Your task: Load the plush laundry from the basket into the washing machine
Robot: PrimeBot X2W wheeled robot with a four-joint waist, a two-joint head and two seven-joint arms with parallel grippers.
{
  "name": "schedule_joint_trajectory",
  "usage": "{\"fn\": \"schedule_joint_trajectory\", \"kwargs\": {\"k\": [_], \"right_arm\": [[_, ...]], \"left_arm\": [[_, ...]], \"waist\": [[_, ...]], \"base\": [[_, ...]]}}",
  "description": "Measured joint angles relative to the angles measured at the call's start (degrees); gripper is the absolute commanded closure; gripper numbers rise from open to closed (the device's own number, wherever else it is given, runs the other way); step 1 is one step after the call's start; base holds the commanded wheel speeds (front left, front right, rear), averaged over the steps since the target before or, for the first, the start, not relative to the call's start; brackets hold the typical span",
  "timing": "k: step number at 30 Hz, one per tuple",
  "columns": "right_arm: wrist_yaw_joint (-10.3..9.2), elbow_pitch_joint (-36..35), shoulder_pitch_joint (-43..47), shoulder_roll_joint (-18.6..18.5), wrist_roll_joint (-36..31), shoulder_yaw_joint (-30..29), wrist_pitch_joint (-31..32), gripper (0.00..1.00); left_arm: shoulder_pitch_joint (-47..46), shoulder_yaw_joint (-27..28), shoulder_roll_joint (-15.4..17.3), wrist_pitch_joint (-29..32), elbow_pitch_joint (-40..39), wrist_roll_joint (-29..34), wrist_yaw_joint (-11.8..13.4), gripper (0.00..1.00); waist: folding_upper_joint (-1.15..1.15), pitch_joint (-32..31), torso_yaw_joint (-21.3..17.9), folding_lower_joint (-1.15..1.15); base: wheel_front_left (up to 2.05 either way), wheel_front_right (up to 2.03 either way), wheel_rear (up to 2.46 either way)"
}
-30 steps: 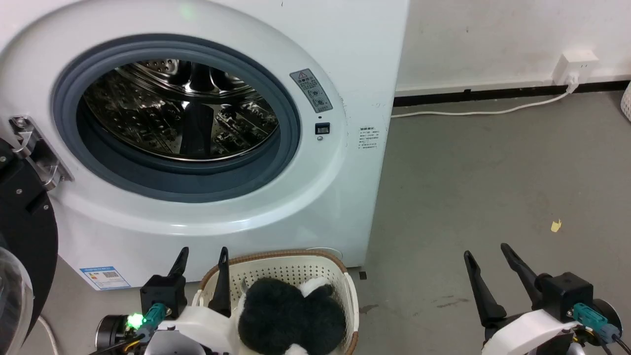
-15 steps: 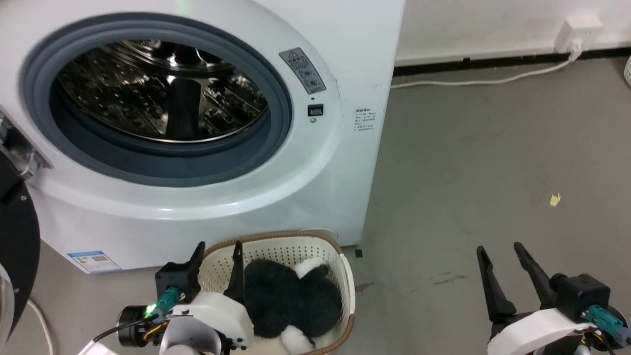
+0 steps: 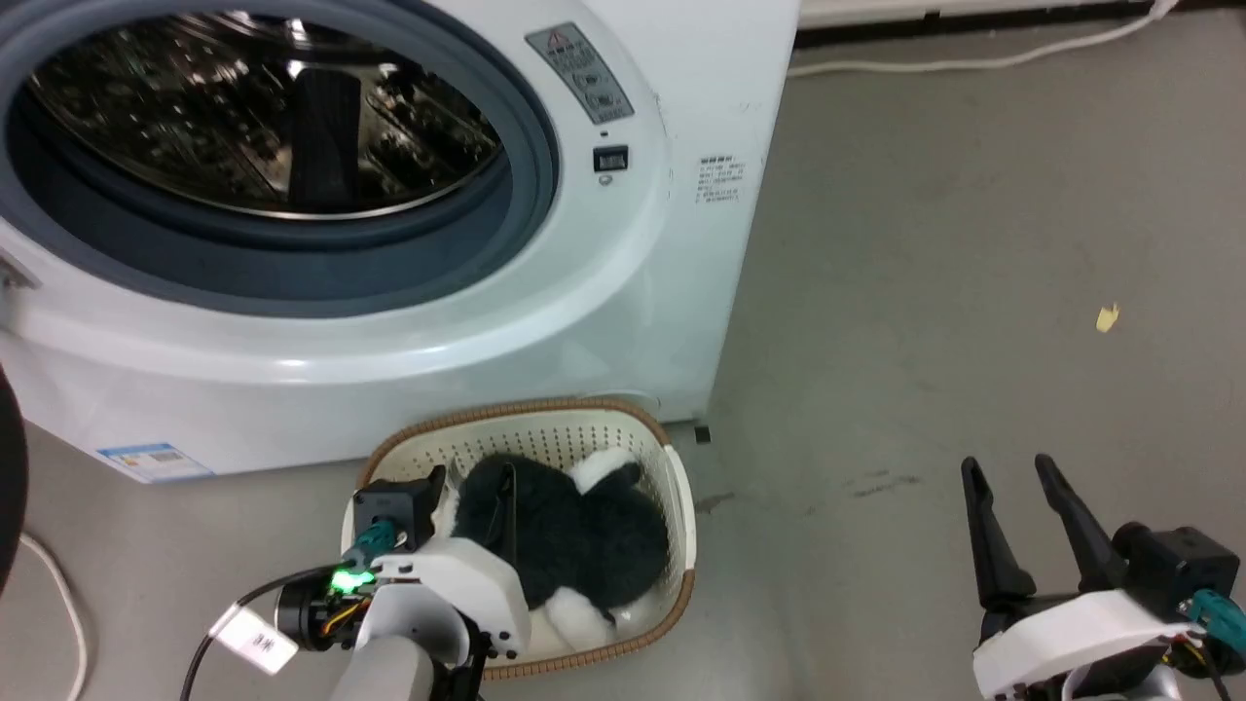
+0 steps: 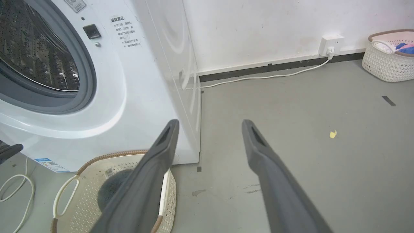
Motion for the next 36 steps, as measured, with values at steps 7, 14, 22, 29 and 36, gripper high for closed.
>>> {"fn": "schedule_joint_trajectory", "kwargs": {"k": [7, 14, 22, 29, 36], "right_arm": [[0.0, -0.26, -1.08, 0.0, 1.53, -0.64, -0.76, 0.0], [0.0, -1.51, -1.88, 0.0, 2.98, -1.23, -1.58, 0.0], [0.0, -3.61, -2.01, 0.01, 4.22, -2.15, -2.35, 0.0], [-0.01, -5.46, -2.01, 0.01, 5.89, -3.27, -2.57, 0.0], [-0.01, -7.61, -1.97, 0.01, 7.58, -4.08, -2.64, 0.0]], "left_arm": [[-3.93, -1.67, 0.03, 0.75, 5.48, -1.87, 0.97, 0.0], [-8.26, -2.74, 0.04, 0.75, 10.27, -4.19, 1.65, 0.0], [-13.93, -3.91, 0.08, 0.73, 15.7, -7.13, 2.19, 0.0], [-18.56, -5.14, 0.27, 0.97, 20.59, -9.69, 3.01, 0.0], [-23.12, -8.24, 0.9, 1.53, 25.33, -10.43, 3.44, 0.0]], "waist": [[0.0, 3.93, -0.31, 0.0], [0.0, 8.41, -0.31, 0.0], [0.0, 14.24, 0.06, 0.0], [0.0, 19.34, 0.28, 0.0], [0.0, 24.12, 0.55, 0.0]], "base": [[0.0, 0.0, 0.0], [0.0, 0.0, 0.0], [0.0, 0.0, 0.0], [0.0, 0.0, 0.0], [0.0, 0.0, 0.0]]}}
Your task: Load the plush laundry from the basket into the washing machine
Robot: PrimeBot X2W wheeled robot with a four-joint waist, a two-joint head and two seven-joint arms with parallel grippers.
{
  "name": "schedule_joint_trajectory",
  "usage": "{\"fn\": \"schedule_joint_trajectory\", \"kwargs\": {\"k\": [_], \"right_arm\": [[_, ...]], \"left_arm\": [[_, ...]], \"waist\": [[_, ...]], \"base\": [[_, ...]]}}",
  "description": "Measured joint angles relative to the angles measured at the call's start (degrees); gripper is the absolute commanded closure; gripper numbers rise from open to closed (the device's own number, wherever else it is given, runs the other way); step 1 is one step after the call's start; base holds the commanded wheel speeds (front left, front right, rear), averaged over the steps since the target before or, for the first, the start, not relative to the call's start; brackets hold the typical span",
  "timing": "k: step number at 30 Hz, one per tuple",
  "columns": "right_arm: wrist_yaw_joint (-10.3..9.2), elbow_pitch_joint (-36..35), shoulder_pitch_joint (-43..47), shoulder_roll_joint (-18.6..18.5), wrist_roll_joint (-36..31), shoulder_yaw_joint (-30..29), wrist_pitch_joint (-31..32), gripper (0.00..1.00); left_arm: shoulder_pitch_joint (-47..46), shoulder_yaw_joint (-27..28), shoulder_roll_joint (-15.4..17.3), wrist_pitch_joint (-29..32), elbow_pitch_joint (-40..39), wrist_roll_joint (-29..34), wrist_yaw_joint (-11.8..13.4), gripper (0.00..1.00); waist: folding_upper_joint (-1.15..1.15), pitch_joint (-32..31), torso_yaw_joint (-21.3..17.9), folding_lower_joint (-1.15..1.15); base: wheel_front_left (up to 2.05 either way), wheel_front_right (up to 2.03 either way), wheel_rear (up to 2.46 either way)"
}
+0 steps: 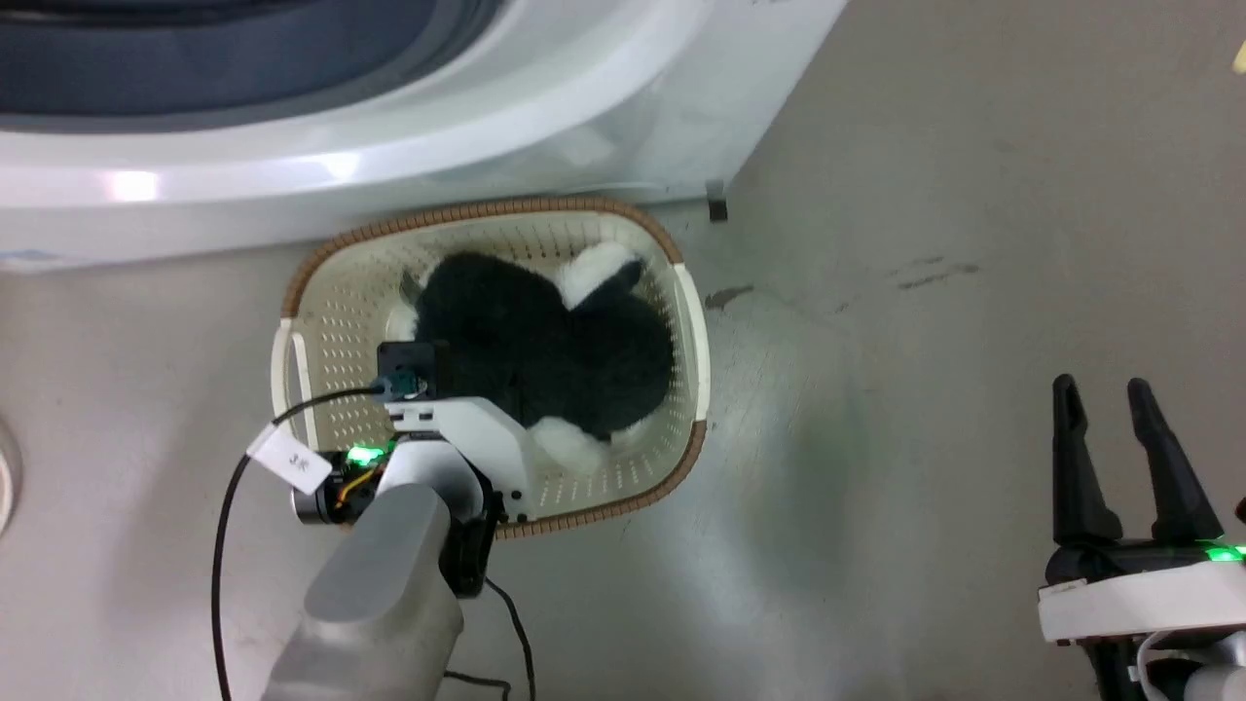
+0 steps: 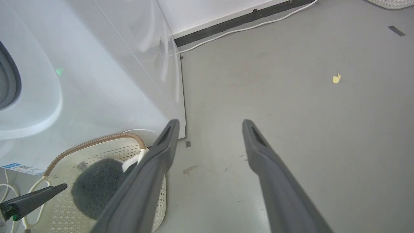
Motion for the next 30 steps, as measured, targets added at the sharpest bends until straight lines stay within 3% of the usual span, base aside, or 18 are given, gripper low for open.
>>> {"fn": "schedule_joint_trajectory", "kwargs": {"k": [9, 30], "right_arm": [[0.0, -3.32, 0.42, 0.0, 1.83, -1.35, -0.01, 0.0], [0.0, -8.33, 3.91, 0.0, 7.08, -3.16, -0.57, 0.0]], "left_arm": [[-5.56, -1.7, 1.09, -1.09, 5.54, -2.79, 0.62, 0.0], [-18.55, -5.39, -0.23, -9.71, 17.15, -10.94, 3.03, 0.0]], "waist": [[0.0, 5.57, 0.77, 0.0], [0.0, 17.38, 1.52, 0.0]], "base": [[0.0, 0.0, 0.0], [0.0, 0.0, 0.0]]}}
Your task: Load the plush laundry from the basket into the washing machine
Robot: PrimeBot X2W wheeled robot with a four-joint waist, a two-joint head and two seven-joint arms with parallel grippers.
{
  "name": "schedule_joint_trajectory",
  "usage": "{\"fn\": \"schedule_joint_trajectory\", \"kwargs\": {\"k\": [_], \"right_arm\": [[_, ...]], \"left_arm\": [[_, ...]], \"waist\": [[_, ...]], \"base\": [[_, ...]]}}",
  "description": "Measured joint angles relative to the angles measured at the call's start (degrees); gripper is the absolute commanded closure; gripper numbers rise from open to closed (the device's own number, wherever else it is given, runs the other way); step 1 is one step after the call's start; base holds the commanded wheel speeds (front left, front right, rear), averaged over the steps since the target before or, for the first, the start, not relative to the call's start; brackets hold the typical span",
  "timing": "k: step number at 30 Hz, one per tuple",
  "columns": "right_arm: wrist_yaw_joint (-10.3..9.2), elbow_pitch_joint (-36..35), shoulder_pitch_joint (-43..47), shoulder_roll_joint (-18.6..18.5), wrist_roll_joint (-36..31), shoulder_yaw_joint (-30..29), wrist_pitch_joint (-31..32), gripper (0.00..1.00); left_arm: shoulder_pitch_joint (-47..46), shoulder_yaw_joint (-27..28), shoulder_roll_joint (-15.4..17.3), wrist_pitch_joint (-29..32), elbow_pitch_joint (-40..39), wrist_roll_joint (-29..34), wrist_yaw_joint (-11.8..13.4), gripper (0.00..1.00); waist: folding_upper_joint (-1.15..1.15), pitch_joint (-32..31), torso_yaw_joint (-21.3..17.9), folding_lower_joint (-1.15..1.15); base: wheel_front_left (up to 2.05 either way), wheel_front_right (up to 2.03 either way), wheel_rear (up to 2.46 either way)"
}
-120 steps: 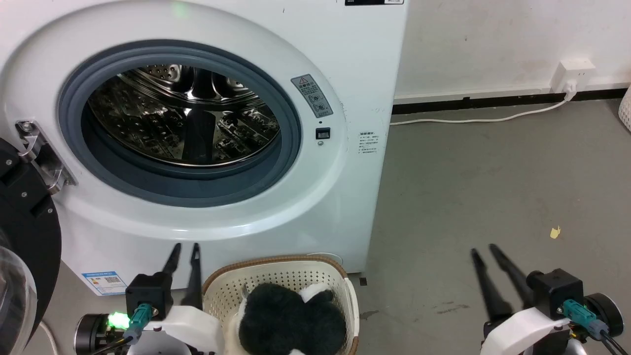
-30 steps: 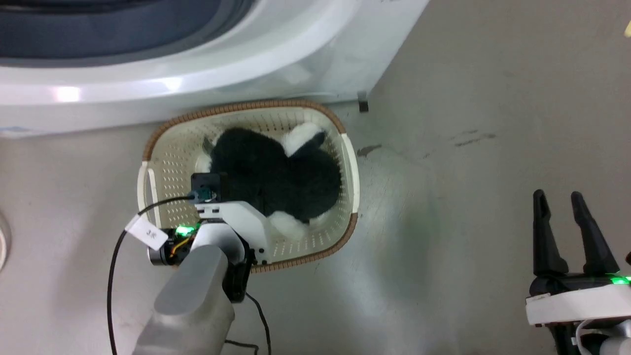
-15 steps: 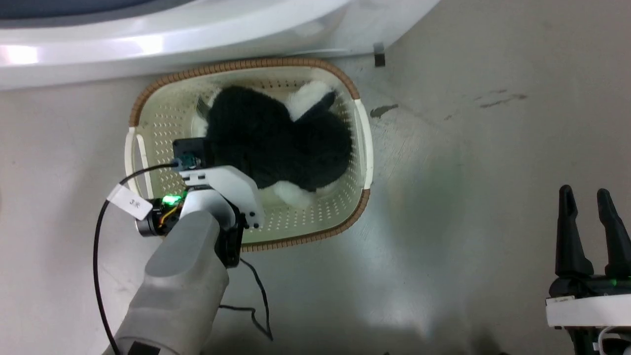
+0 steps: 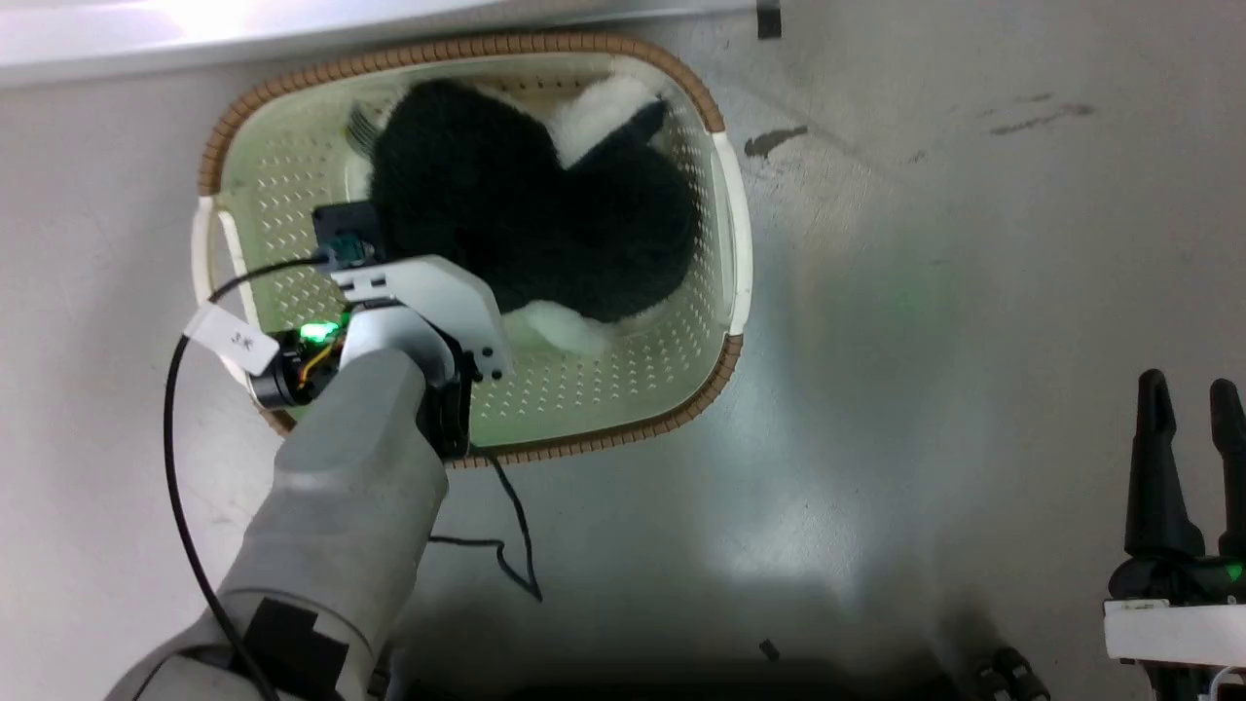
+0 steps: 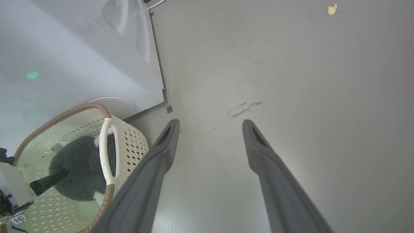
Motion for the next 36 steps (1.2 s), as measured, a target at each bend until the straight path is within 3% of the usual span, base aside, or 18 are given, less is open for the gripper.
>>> {"fn": "schedule_joint_trajectory", "kwargs": {"k": [6, 15, 16, 17, 22, 36], "right_arm": [[0.0, -0.85, 0.15, 0.0, 1.59, -0.22, -0.57, 0.0], [0.0, -1.23, 0.38, 0.0, 2.57, -0.6, -0.82, 0.0], [0.0, -1.23, 0.38, 0.0, 2.57, -0.63, -0.85, 0.0], [0.0, -1.23, 0.38, 0.0, 2.56, -0.68, -0.87, 0.0], [0.0, -1.22, 0.38, 0.0, 2.55, -0.91, -0.88, 0.0], [0.0, -0.41, -0.62, 0.0, 1.96, 0.55, -0.79, 0.0]], "left_arm": [[-3.37, -0.53, -0.16, 2.14, 3.65, -4.5, -1.6, 0.0], [-5.13, -3.23, 0.46, 9.04, 4.06, -10.49, -6.5, 0.0], [-5.09, -3.57, 0.54, 9.42, 3.49, -11.12, -7.05, 0.53], [-5.04, -4.13, 0.55, 9.26, 3.05, -11.38, -7.3, 1.0], [-4.76, -6.5, 0.43, 8.84, 1.56, -12.44, -9.03, 1.0], [-4.43, -9.24, -0.36, 2.96, 1.46, -15.14, -9.12, 1.0]], "waist": [[0.0, 3.14, -0.32, 0.0], [0.0, 5.27, -0.92, -0.01], [0.0, 5.26, -0.93, -0.01], [0.0, 5.25, -0.89, -0.01], [0.0, 5.06, -0.61, -0.01], [0.0, 2.11, 0.73, 0.0]], "base": [[0.0, 0.0, 0.0], [0.0, 0.0, 0.0], [0.0, 0.0, 0.0], [0.0, 0.0, 0.0], [0.0, 0.0, 0.0], [0.0, 0.0, 0.0]]}}
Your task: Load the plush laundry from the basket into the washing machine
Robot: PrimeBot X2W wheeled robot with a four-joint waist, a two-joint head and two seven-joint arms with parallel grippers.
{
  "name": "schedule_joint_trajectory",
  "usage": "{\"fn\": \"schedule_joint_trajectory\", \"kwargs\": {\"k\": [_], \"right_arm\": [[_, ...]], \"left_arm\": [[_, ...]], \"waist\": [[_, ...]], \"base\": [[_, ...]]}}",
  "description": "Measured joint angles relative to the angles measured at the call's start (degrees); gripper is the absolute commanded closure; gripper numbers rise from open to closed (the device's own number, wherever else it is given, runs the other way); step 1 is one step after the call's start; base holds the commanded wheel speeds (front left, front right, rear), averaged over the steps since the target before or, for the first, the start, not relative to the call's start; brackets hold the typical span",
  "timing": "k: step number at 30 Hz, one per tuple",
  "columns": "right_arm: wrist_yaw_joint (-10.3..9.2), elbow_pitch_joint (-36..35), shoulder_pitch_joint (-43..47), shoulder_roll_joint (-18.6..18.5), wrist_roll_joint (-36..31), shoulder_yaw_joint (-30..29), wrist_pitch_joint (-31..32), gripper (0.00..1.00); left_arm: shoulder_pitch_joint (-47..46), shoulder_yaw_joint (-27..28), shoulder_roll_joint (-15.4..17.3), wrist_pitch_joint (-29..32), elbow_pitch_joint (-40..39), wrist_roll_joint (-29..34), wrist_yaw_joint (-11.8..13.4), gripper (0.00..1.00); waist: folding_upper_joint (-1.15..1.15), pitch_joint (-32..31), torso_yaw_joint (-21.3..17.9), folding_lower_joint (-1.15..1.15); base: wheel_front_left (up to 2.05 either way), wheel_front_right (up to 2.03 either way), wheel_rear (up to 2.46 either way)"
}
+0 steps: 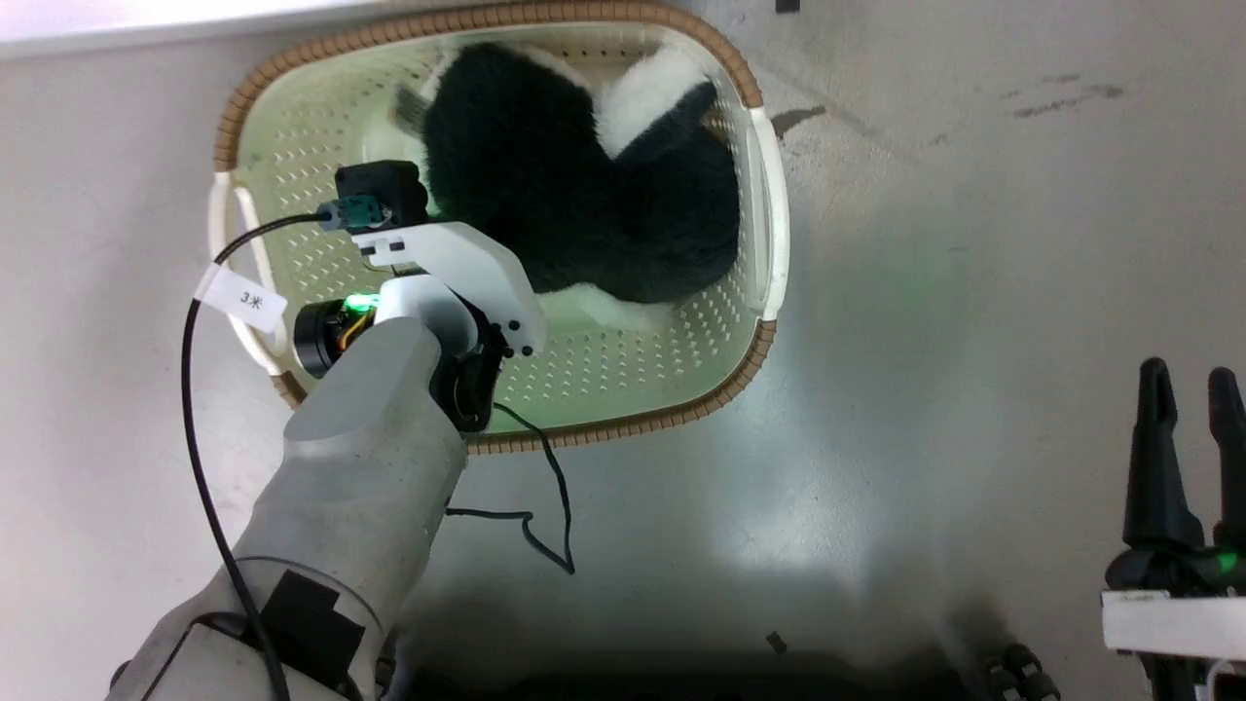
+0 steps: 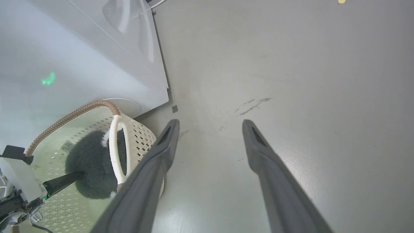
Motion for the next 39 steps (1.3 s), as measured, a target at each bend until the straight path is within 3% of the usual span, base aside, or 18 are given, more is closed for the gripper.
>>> {"fn": "schedule_joint_trajectory", "kwargs": {"k": [10, 29, 39], "right_arm": [[0.0, 4.23, -4.48, 0.0, -1.19, 1.92, 0.52, 0.0], [0.0, 15.58, -4.39, 0.0, -1.56, 4.8, 0.29, 0.0], [0.0, 19.33, -2.29, 0.01, -1.05, 5.22, -0.1, 0.0]], "left_arm": [[2.91, -1.58, -0.33, -1.47, -0.07, -3.33, -1.26, 1.0], [12.5, -3.77, -0.31, -5.01, 0.67, -5.25, -3.04, 1.0], [18.01, -2.82, 2.92, -6.5, -3.42, -4.26, -2.46, 1.0]], "waist": [[0.0, -6.2, 1.17, 0.0], [0.0, -26.48, 3.73, 0.0], [0.0, -38.24, 5.15, -0.01]], "base": [[0.0, 0.0, 0.0], [0.0, 0.0, 0.0], [0.0, 0.0, 0.0]]}}
